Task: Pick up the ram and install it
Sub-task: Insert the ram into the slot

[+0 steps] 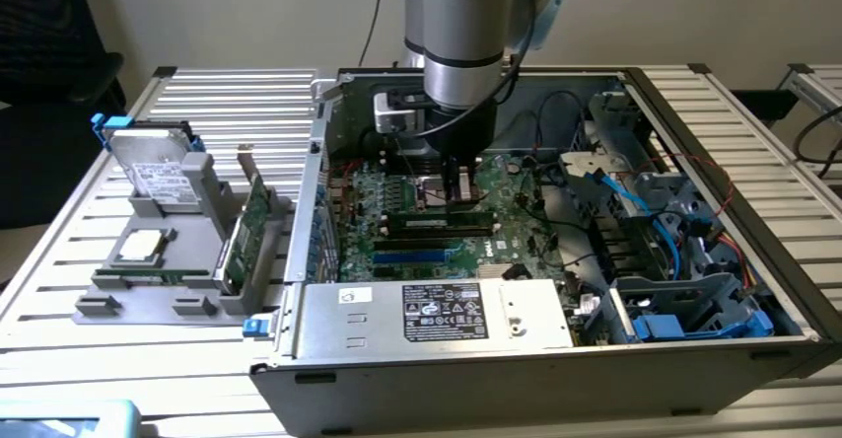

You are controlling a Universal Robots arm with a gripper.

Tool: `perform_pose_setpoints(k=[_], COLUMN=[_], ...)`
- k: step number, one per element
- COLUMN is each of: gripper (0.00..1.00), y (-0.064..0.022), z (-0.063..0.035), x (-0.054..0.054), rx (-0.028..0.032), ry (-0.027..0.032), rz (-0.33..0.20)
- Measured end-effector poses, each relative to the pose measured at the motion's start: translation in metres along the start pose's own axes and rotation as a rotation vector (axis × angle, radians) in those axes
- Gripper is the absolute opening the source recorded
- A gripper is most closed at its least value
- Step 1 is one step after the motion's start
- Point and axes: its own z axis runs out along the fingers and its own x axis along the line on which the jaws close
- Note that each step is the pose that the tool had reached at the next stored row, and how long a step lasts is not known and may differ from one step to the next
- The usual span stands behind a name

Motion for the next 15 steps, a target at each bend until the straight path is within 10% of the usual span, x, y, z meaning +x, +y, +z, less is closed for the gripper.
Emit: perform_pose_setpoints(k=[15], gripper=[0.13], y=[0.0001], z=[-0.0012], x=[0.0001], rx=[0.0013], ry=[0.0001], rz=[0.007])
